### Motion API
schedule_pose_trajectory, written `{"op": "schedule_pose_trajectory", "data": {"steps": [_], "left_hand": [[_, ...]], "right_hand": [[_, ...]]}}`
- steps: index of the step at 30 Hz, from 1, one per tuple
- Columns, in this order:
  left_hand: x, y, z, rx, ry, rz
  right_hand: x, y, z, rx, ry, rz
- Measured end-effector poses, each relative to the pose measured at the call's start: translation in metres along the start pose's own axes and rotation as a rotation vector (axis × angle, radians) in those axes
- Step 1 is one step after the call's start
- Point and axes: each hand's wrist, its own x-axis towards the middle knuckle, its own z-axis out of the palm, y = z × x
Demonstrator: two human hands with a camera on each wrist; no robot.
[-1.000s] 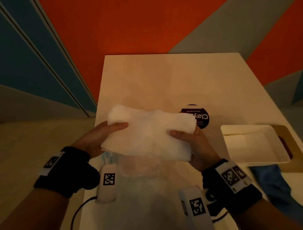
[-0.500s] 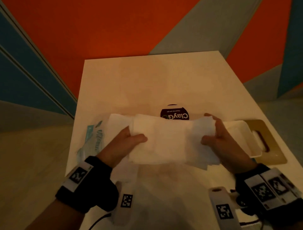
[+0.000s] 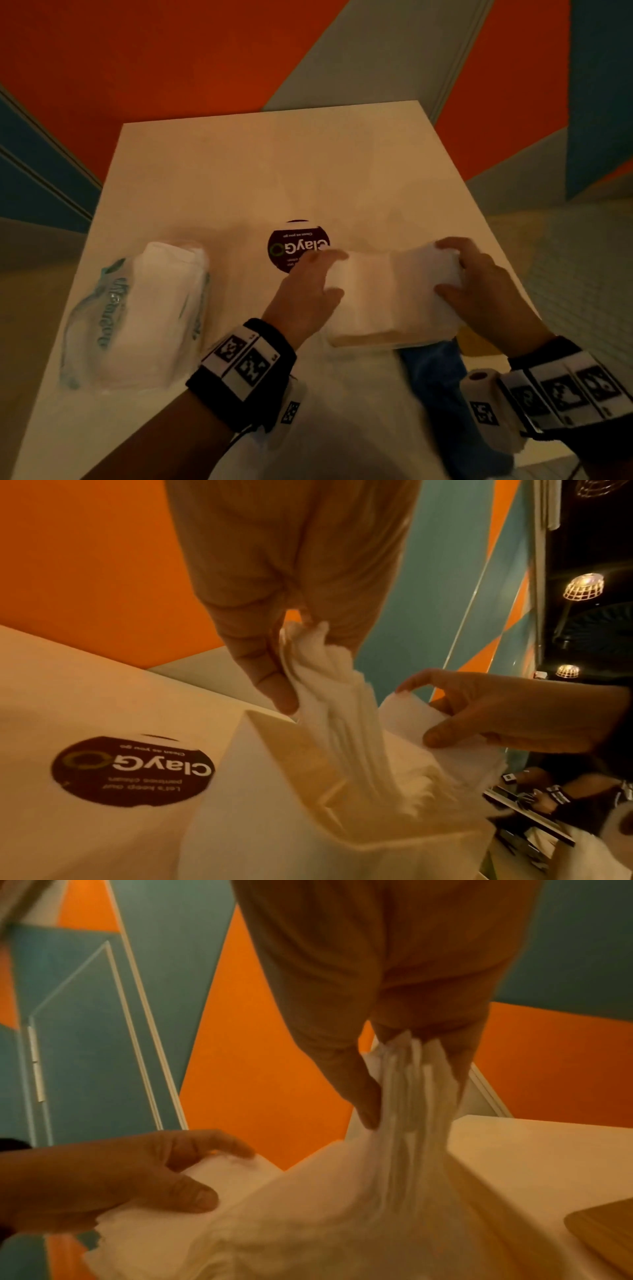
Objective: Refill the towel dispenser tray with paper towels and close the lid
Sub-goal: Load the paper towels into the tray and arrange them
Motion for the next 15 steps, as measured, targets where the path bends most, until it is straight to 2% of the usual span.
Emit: {"op": "schedule_pose_trajectory", "data": {"steps": [3, 10, 15], "left_hand": [[0.003, 0.006, 0.017, 0.146, -0.085, -0.054], [0.011, 0.010, 0.034, 0.447, -0.194, -0.152], [0.014, 0.006, 0.040, 0.730, -0.165, -0.073]], "right_hand": [[0.008, 0.010, 0.003, -0.074, -0.166, -0.051], [0.022, 0.011, 0.005, -0.120, -0.361, -0.175], [0.018, 0.015, 0.016, -0.183, -0.428, -0.220]]}}
